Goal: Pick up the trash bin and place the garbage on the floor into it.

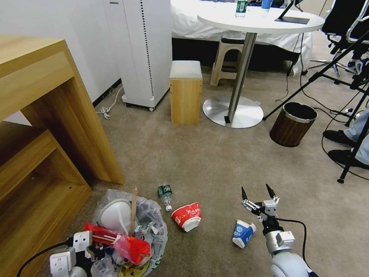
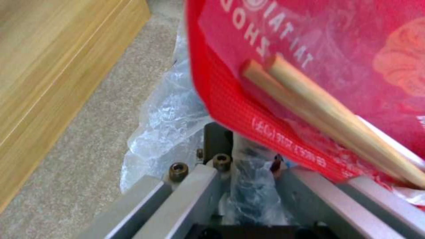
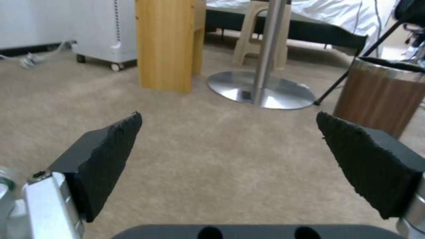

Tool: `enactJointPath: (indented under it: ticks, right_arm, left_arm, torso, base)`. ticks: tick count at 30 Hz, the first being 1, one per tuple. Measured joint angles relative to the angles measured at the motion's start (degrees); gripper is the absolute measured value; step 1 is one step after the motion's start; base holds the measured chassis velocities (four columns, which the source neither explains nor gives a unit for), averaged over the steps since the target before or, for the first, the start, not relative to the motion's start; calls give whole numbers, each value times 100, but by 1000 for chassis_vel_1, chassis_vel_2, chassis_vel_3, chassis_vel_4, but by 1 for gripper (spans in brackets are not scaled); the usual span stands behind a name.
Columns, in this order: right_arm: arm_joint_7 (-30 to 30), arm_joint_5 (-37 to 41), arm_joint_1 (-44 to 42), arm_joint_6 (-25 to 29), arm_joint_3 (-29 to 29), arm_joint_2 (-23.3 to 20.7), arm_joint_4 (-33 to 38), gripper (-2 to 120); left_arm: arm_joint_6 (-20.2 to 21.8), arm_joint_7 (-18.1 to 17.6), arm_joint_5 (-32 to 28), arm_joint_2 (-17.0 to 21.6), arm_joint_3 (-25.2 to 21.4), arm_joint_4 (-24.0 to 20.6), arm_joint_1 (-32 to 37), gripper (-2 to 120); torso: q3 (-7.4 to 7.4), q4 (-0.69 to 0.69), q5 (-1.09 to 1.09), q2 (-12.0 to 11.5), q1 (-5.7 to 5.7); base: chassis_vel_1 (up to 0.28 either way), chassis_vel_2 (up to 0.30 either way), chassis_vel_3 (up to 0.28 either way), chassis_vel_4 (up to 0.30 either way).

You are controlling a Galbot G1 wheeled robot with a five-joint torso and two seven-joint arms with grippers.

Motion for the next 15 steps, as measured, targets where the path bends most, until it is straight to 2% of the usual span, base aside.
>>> enactJointPath:
  ticks: [6, 9, 10, 13, 14, 15]
  right_arm:
    - [104, 126, 187, -74, -321, -61, 89, 100]
    - [6, 393, 517, -34, -897, -170, 147, 100]
    - [6, 393, 517, -34, -897, -170, 147, 100]
    - [-107, 1118, 1025, -183, -1585, -289, 155, 100]
    - [-107, 1118, 1025, -183, -1585, -289, 155, 100]
    - [-202, 1510, 1270, -269, -1807, -310, 84, 100]
  left_arm:
    - [0, -52, 0, -61, -24, -13, 33, 0]
    - [1, -101, 16, -143, -93, -24, 110, 0]
    - [1, -101, 16, -143, -93, -24, 110, 0]
    - [4, -102, 81, -211, -186, -39, 218, 0]
    - [4, -102, 81, -211, -186, -39, 218, 0]
    - [4, -96, 128, -258, -204, -40, 269, 0]
  torso:
    - [0, 0, 1, 0, 0]
    - [0, 0, 1, 0, 0]
    - [0, 0, 1, 0, 0]
    - [0, -1, 1, -1, 0]
    - [0, -1, 1, -1, 0]
    - [0, 1, 2, 0, 0]
  base:
    - [0, 0, 0, 0]
    - [0, 0, 0, 0]
    - [0, 0, 0, 0]
    - [0, 0, 0, 0]
    - [0, 0, 0, 0]
    - [0, 0, 0, 0]
